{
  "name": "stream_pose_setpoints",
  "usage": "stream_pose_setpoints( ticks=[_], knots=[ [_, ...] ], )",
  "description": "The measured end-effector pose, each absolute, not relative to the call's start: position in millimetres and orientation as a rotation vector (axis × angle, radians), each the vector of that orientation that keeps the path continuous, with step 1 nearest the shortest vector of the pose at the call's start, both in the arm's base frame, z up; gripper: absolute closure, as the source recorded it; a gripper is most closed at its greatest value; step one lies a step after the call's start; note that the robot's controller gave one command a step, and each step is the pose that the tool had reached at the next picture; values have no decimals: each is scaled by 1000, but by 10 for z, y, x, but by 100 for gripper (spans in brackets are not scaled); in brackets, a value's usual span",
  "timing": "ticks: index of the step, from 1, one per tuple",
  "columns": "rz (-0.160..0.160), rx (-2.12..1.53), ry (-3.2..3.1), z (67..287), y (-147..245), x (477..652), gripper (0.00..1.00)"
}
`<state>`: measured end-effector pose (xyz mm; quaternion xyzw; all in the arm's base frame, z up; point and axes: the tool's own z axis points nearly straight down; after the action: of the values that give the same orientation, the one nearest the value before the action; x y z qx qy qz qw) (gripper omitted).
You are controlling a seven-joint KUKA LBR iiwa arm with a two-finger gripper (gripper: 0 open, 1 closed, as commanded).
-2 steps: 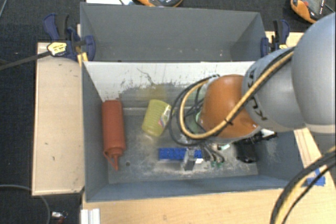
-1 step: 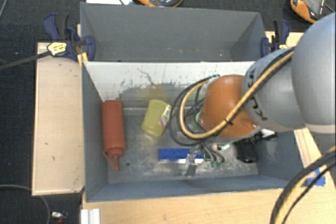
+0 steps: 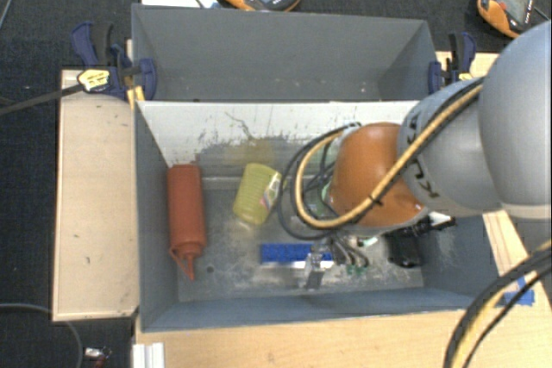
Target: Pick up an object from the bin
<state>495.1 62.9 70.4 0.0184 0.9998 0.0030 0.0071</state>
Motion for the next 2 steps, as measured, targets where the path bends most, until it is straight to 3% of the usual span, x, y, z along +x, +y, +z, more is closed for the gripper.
stream_pose_setpoints(
  ticks=[1,2],
  knots=[
    [10,-141,3120,766,985,5178,100],
    [10,-138,3120,766,985,5178,100]
  ],
)
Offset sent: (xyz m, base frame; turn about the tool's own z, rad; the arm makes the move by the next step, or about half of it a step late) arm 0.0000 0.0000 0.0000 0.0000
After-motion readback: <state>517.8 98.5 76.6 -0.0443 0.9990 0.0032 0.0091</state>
